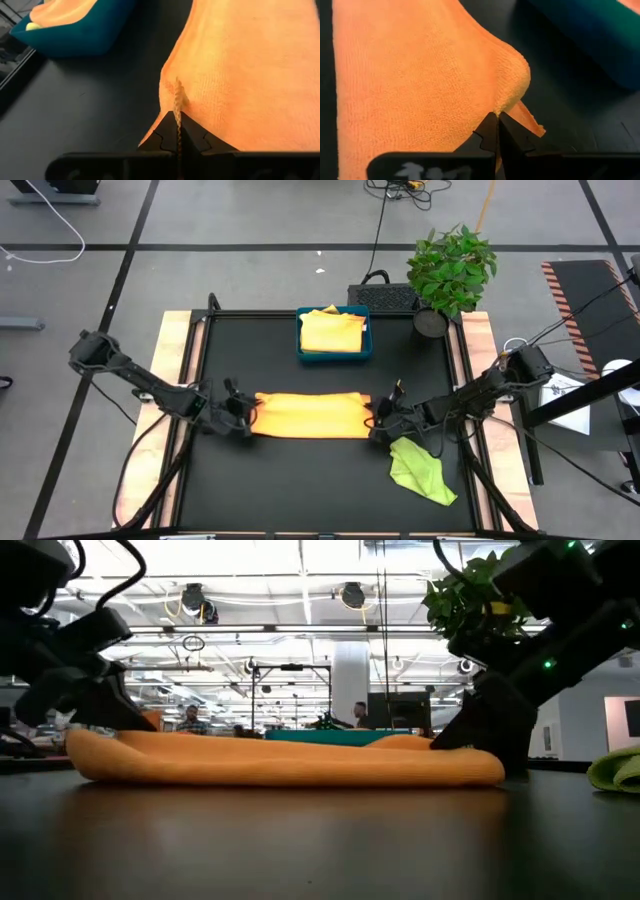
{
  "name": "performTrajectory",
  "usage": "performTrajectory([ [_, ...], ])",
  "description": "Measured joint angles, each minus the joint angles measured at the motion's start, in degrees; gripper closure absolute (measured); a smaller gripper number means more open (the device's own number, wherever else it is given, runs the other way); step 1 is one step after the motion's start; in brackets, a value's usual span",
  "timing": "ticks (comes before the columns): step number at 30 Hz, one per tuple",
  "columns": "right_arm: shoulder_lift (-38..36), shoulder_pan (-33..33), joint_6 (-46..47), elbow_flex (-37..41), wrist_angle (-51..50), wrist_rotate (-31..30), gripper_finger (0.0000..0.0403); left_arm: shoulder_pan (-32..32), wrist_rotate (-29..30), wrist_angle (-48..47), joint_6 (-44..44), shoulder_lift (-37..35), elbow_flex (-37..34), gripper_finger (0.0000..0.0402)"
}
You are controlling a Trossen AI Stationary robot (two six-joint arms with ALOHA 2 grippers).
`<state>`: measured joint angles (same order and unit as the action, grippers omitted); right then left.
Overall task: Fold microfiber towels
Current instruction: Fold the orange microfiber towel
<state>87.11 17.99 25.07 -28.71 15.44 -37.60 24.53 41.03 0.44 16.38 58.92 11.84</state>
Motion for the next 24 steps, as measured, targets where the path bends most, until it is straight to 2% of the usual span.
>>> performTrajectory([
  [5, -0.04, -0.97, 1.44, 0.0, 0.36, 0.46, 0.0391, -1.97, -0.37, 0.92, -1.94, 0.0, 0.0, 0.038],
  [11, -0.04, -1.46, 3.2, 0.0, 0.96, 1.78, 0.0346, -4.01, -0.48, 6.58, -7.38, 0.0, -0.01, 0.0313],
  [16, -0.51, -1.47, 3.64, 0.0, 0.84, 0.18, 0.0311, -5.68, 0.37, 8.67, -10.38, -0.07, 0.8, 0.0267],
  [21, -2.99, -1.63, 3.82, 0.02, 0.65, -1.58, 0.0301, -6.18, 0.93, 8.31, -11.17, -0.11, 2.67, 0.025],
  [24, -4.98, -1.63, 2.6, 0.02, 1.06, -1.56, 0.0301, -5.42, -2.87, 8.48, -9.78, -0.11, 3.95, 0.0248],
])
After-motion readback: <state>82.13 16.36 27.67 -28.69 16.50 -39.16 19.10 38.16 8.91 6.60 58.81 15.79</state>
